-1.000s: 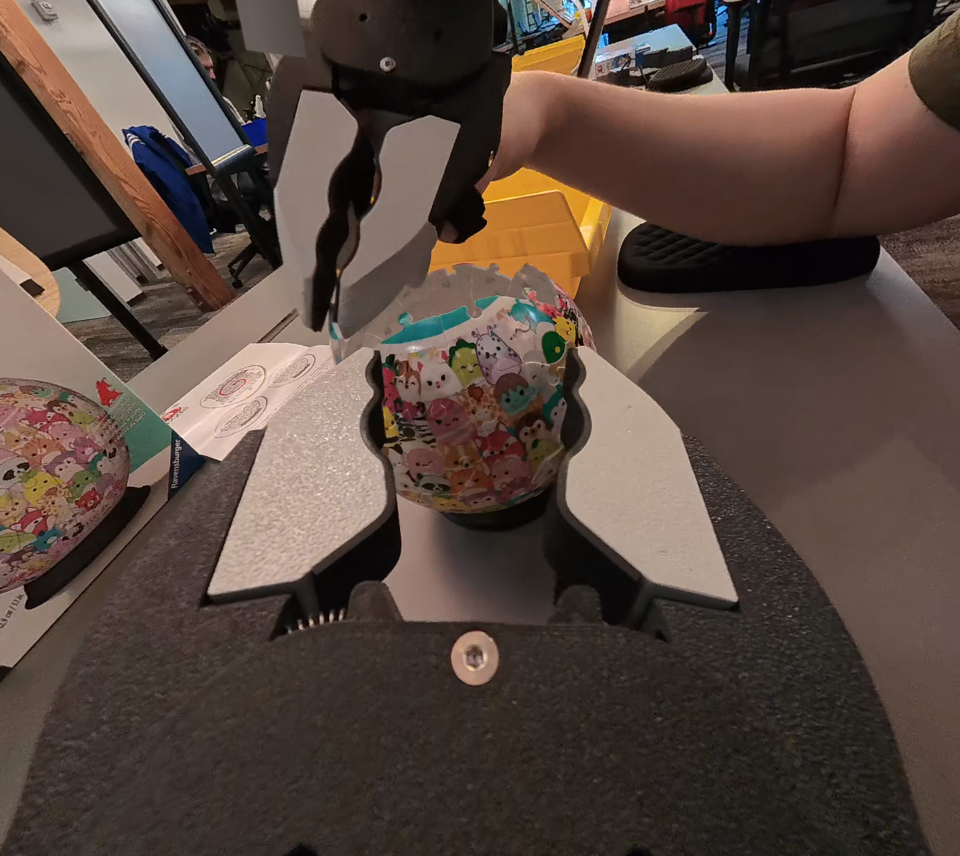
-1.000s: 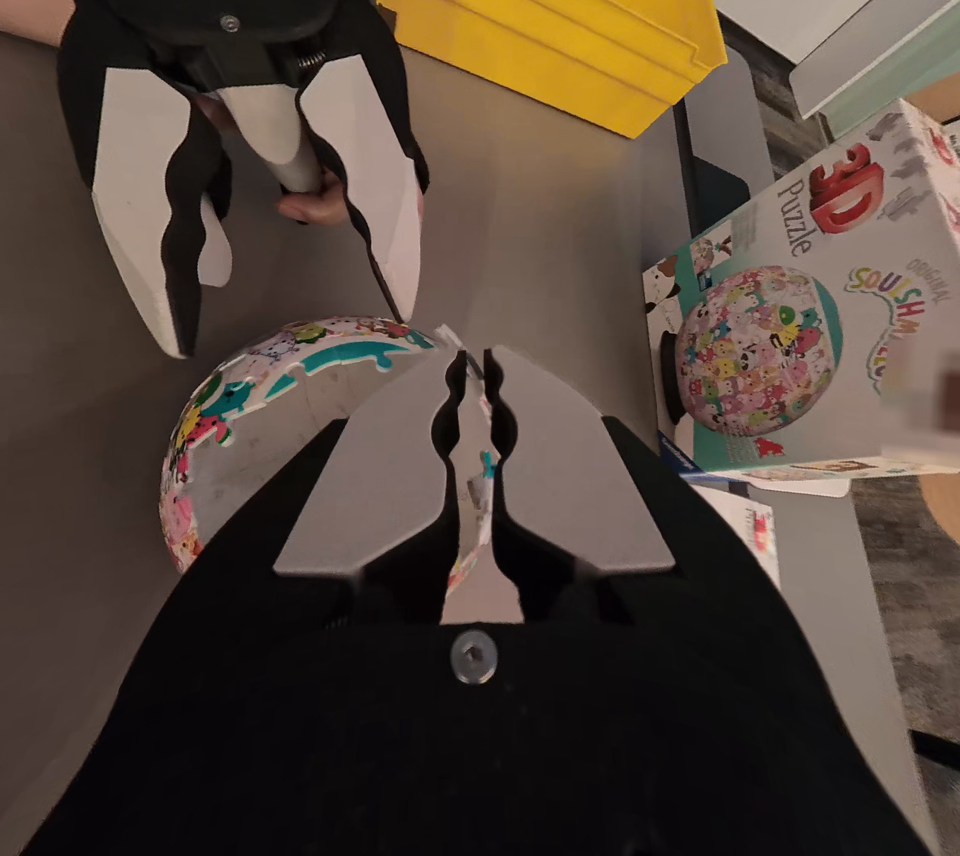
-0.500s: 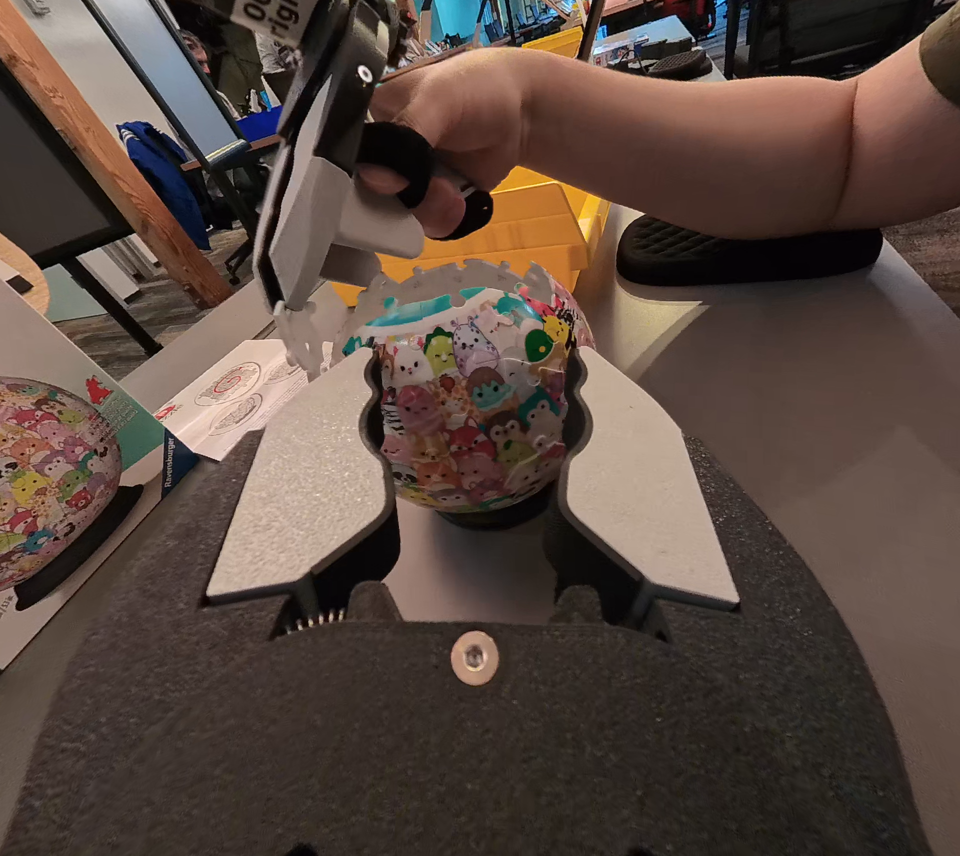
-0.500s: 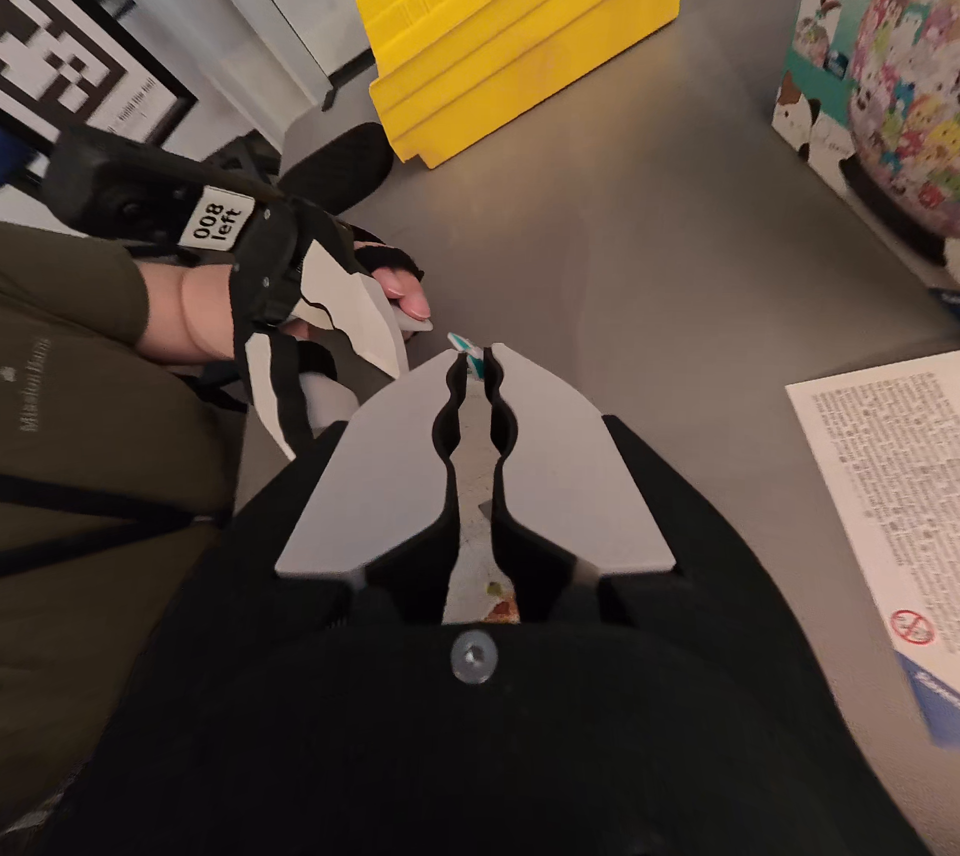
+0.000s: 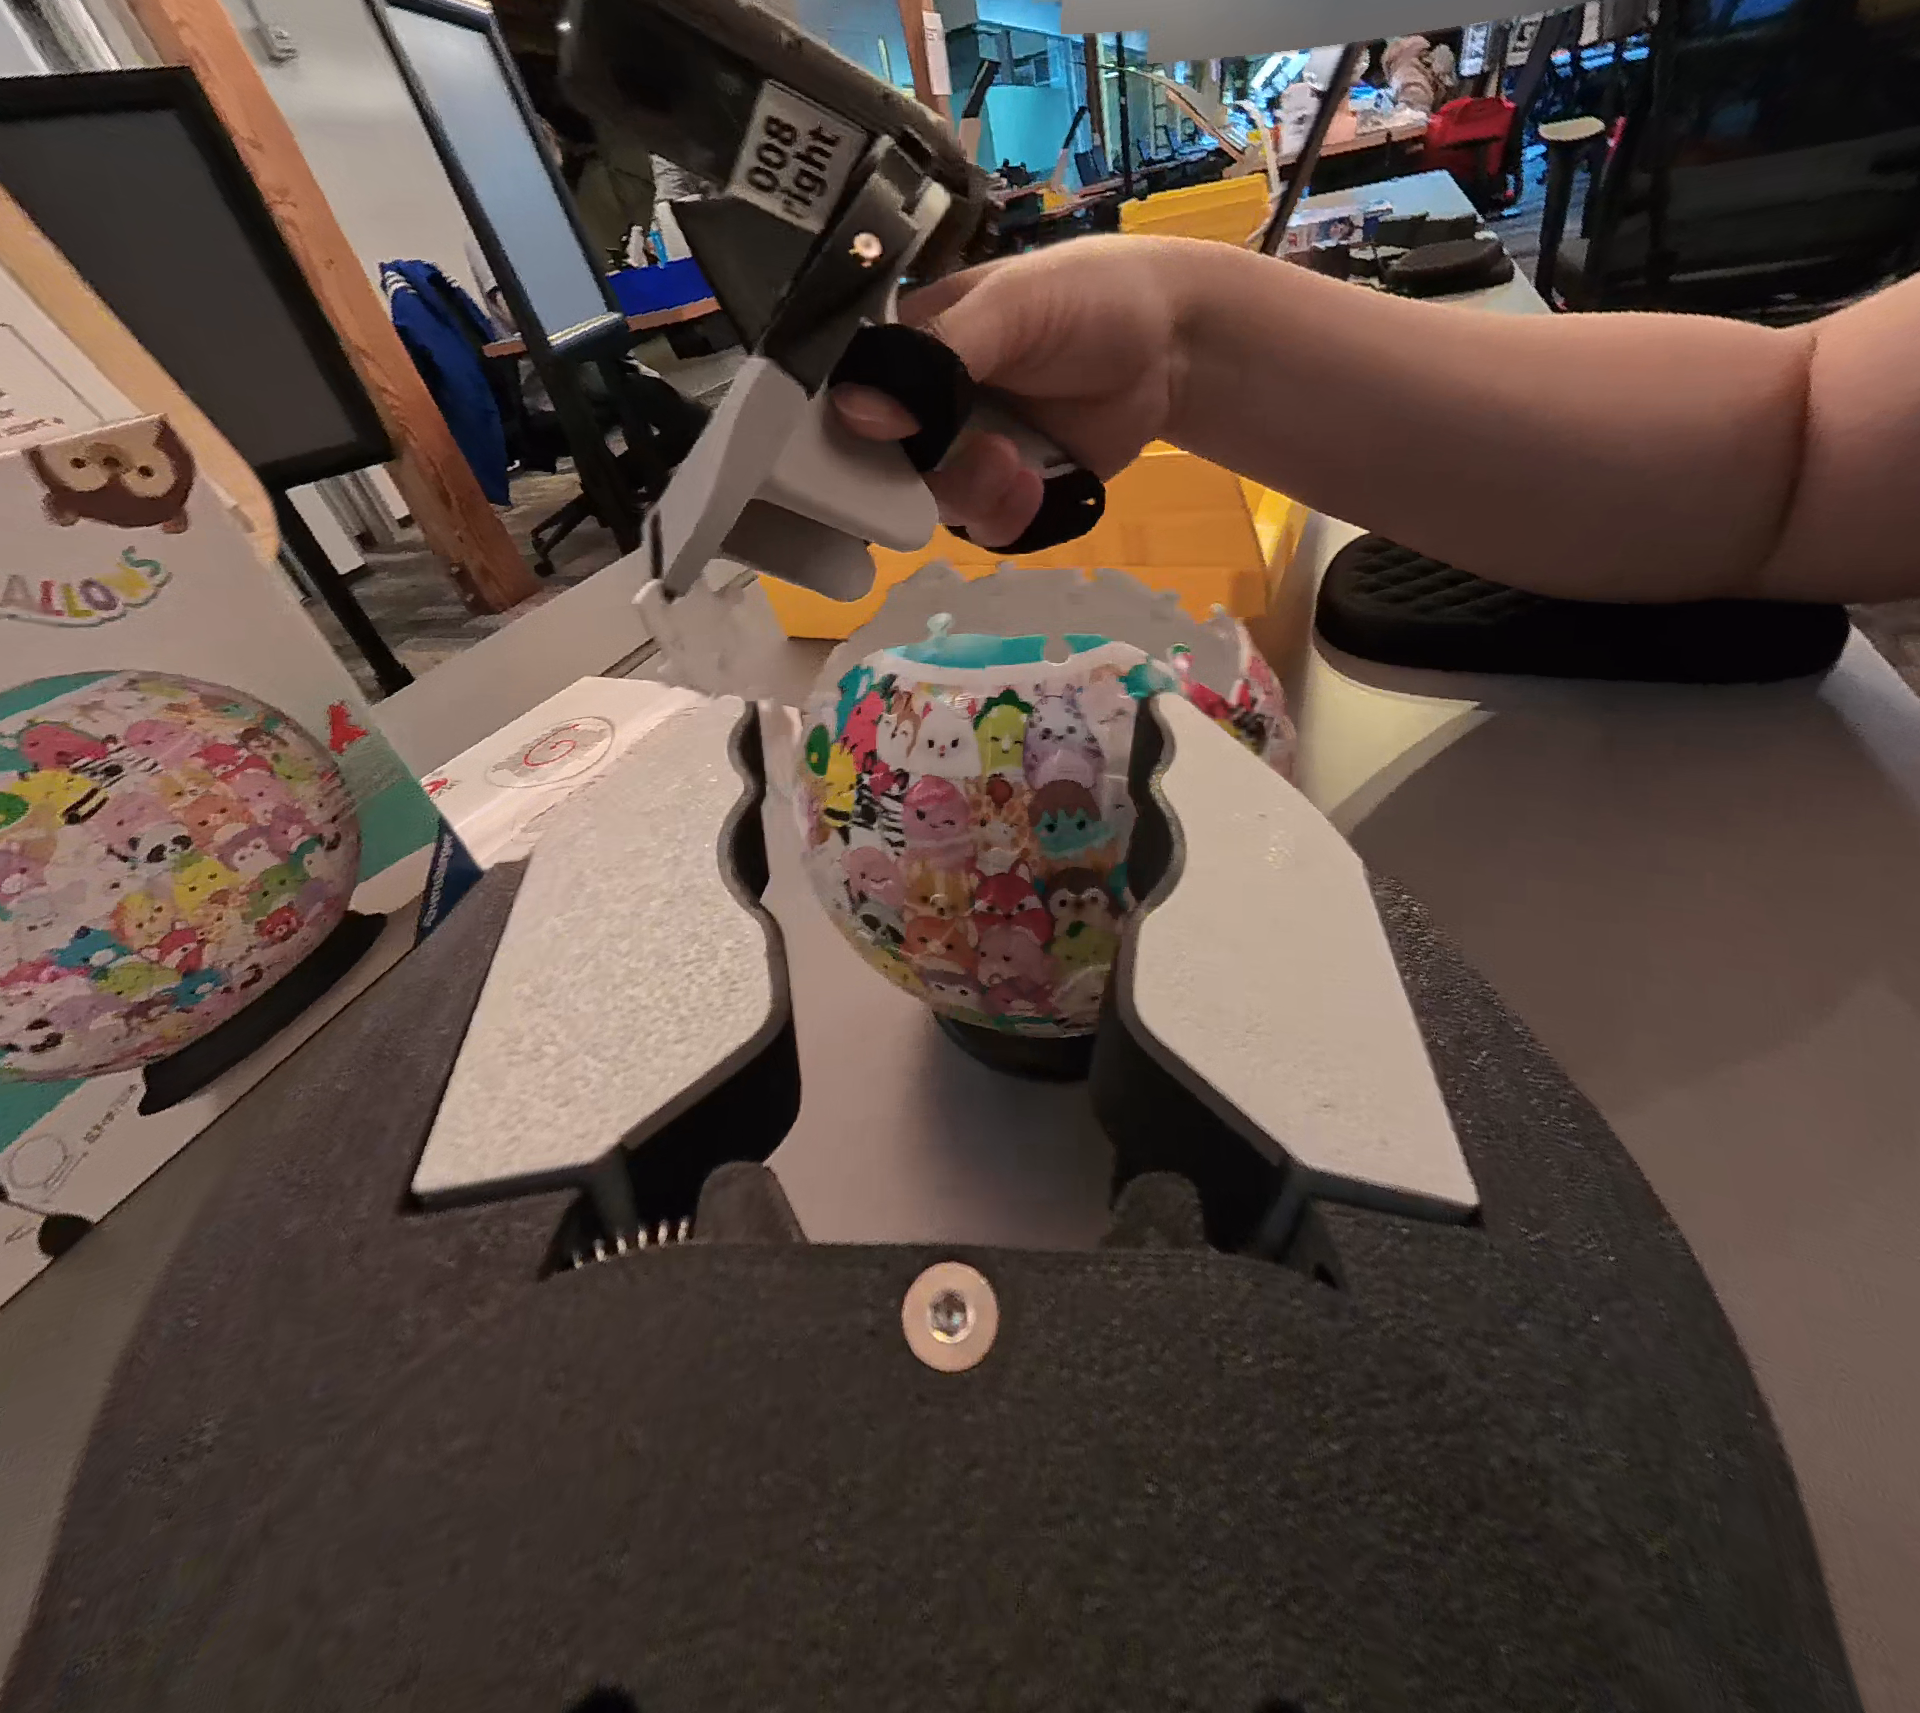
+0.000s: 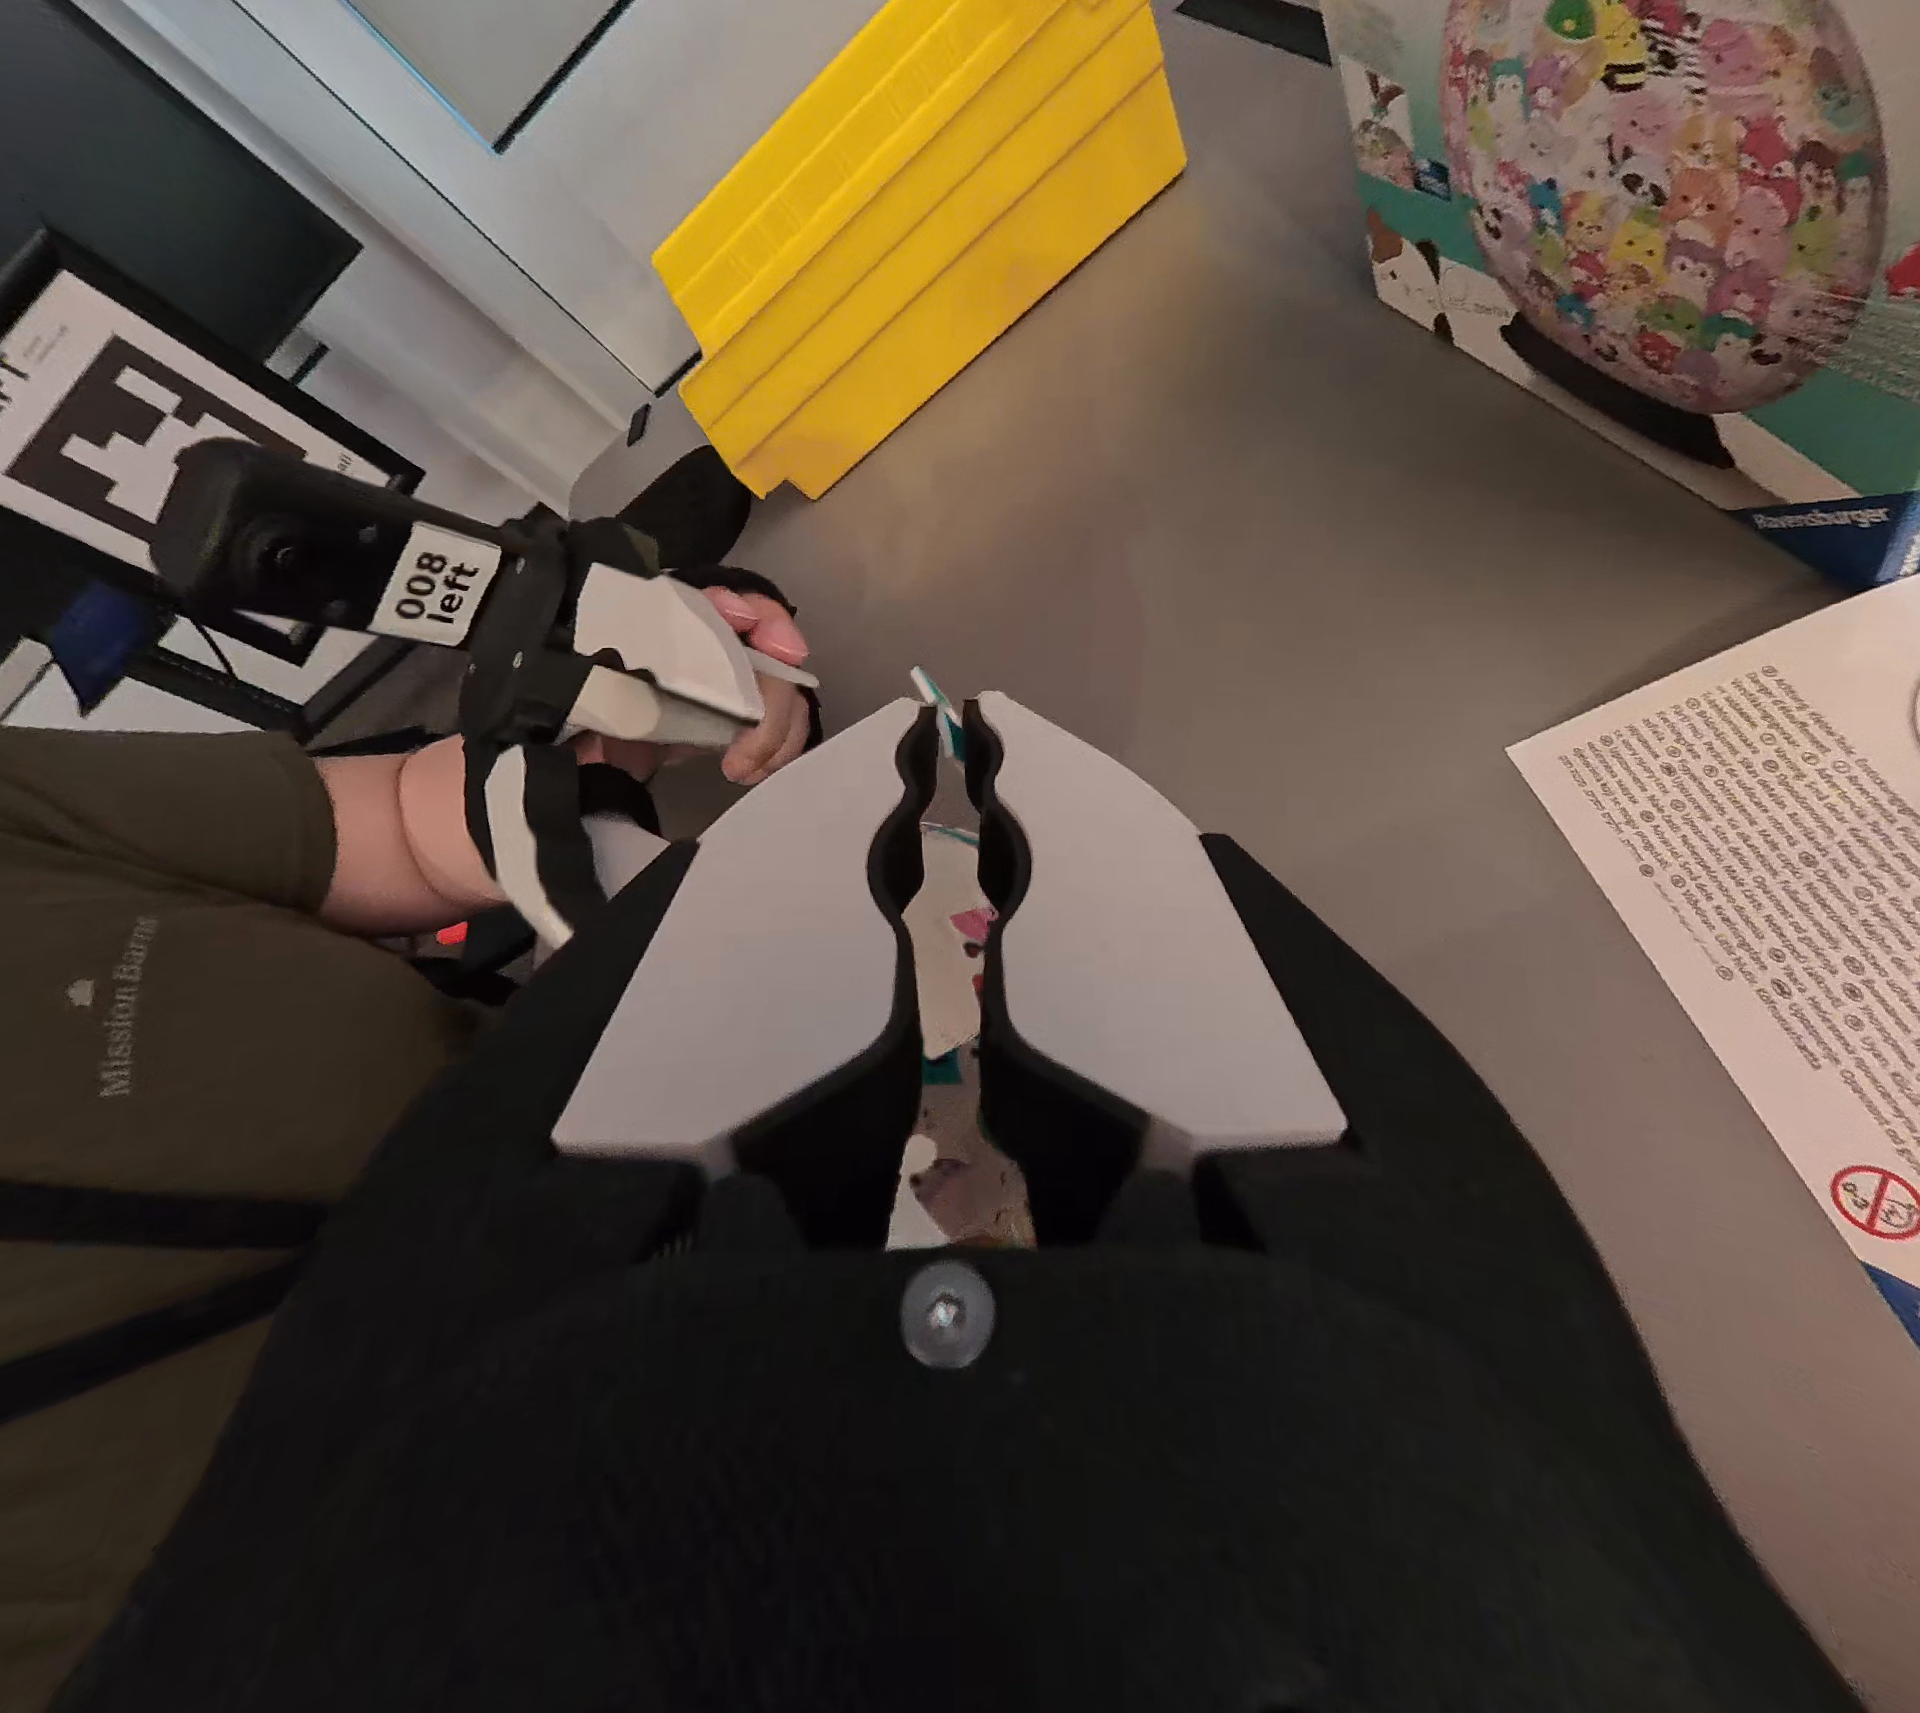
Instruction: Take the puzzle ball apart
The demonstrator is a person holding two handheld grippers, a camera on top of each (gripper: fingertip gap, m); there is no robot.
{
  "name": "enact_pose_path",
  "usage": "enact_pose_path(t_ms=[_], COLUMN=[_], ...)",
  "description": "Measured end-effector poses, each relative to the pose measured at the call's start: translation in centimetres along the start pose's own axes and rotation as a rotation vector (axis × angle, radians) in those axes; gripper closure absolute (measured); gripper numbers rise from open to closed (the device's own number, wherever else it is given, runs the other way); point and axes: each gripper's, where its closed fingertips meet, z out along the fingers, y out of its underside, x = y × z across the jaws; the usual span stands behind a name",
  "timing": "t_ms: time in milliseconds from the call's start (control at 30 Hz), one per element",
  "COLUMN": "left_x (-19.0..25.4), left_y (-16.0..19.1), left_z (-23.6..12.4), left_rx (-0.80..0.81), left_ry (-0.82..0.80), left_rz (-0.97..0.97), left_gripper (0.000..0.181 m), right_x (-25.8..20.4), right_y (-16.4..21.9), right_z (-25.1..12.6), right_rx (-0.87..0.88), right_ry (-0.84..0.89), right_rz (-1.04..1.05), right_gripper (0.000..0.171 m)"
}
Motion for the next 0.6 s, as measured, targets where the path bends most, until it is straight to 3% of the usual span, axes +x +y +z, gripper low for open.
enact_pose_path(t_ms=[167, 400, 500, 600], left_x=[-2.1, -6.8, -8.4, -8.5], left_y=[0.0, 1.4, 1.5, 3.1], left_z=[-0.6, -0.7, 0.5, 2.7], left_rx=[0.039, 0.032, 0.026, -0.124], left_ry=[-0.048, -0.091, -0.035, 0.093], left_rz=[-0.119, -0.374, -0.481, -0.512], left_gripper=[0.115, 0.136, 0.14, 0.138], right_x=[1.2, 2.8, 3.2, 3.0], right_y=[-0.4, -0.7, -0.7, -0.7], right_z=[-0.2, -0.6, -0.8, -1.0], right_rx=[0.019, 0.031, 0.03, 0.029], right_ry=[0.074, 0.094, 0.114, 0.118], right_rz=[-0.053, -0.04, -0.048, -0.061], right_gripper=[0.167, 0.168, 0.168, 0.168])
